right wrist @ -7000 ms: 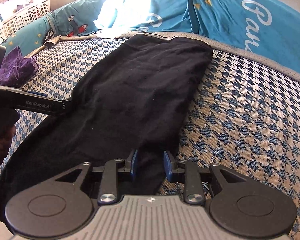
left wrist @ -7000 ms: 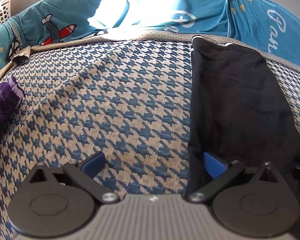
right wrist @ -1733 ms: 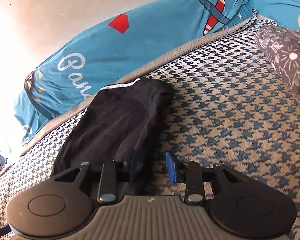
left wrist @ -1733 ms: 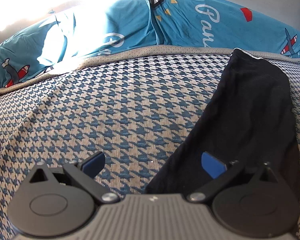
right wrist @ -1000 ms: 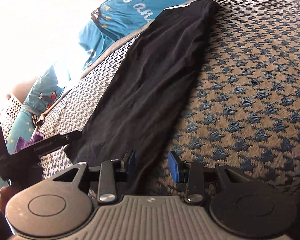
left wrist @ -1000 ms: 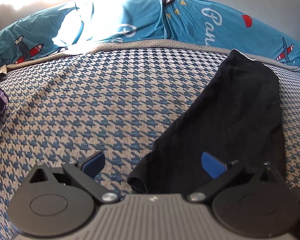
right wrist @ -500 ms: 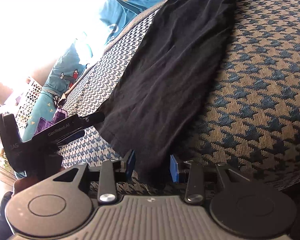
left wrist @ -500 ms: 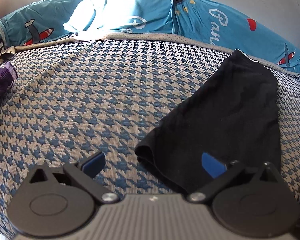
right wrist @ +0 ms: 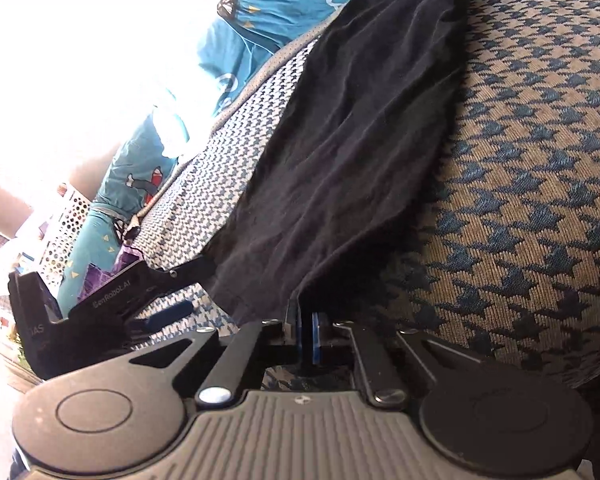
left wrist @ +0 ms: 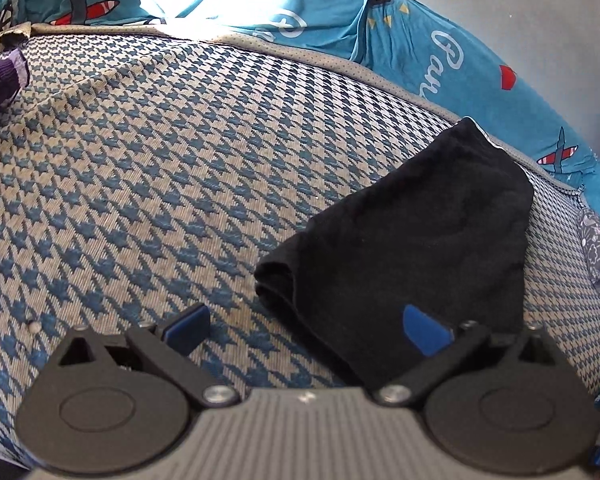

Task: Fold clothes
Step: 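Press the shirt flat with the right gripper and close it, then grasp the folded end of the black shirt with the left gripper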

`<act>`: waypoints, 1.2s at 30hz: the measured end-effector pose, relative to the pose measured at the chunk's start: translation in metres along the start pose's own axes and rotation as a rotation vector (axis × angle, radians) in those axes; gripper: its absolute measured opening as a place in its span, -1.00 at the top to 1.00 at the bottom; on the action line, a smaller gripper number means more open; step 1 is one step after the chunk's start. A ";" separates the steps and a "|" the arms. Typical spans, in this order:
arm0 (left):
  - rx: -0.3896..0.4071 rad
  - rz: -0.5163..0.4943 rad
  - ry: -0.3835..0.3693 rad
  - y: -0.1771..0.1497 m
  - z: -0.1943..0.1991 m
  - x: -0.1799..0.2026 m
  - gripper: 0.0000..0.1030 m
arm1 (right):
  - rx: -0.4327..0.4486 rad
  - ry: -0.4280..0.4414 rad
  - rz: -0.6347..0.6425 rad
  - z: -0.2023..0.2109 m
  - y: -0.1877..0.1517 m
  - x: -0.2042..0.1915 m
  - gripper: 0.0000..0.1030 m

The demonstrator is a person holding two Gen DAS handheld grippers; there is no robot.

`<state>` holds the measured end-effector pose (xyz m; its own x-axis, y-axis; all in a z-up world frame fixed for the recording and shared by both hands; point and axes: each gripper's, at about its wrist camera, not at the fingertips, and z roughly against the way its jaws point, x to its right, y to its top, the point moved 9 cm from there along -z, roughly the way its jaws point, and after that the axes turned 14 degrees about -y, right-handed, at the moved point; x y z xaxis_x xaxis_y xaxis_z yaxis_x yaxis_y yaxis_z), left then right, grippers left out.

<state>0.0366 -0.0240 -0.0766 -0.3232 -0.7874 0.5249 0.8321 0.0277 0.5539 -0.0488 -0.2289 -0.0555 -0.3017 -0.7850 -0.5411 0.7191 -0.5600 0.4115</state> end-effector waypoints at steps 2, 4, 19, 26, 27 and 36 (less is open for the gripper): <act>0.002 0.021 -0.026 -0.001 0.001 0.001 -1.00 | 0.014 0.033 -0.027 0.004 0.005 -0.002 0.87; 0.002 0.038 -0.064 -0.002 0.001 0.005 -1.00 | 0.021 0.055 -0.051 0.007 0.011 -0.002 0.87; -0.051 0.102 -0.229 -0.012 -0.023 0.037 -1.00 | 0.073 0.133 -0.120 0.026 0.033 -0.002 0.87; -0.041 0.194 -0.299 -0.007 -0.034 0.038 -1.00 | 0.080 0.150 -0.143 0.030 0.036 0.001 0.87; -0.037 0.212 -0.309 -0.007 -0.033 0.037 -1.00 | 0.081 0.152 -0.147 0.030 0.037 0.002 0.87; 0.035 0.227 -0.247 0.007 -0.042 0.030 -0.76 | 0.078 0.167 -0.160 0.030 0.036 0.001 0.87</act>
<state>0.0515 -0.0735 -0.0840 -0.2344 -0.5861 0.7756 0.8806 0.2099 0.4248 -0.0421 -0.2577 -0.0189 -0.2956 -0.6336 -0.7150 0.6180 -0.6975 0.3627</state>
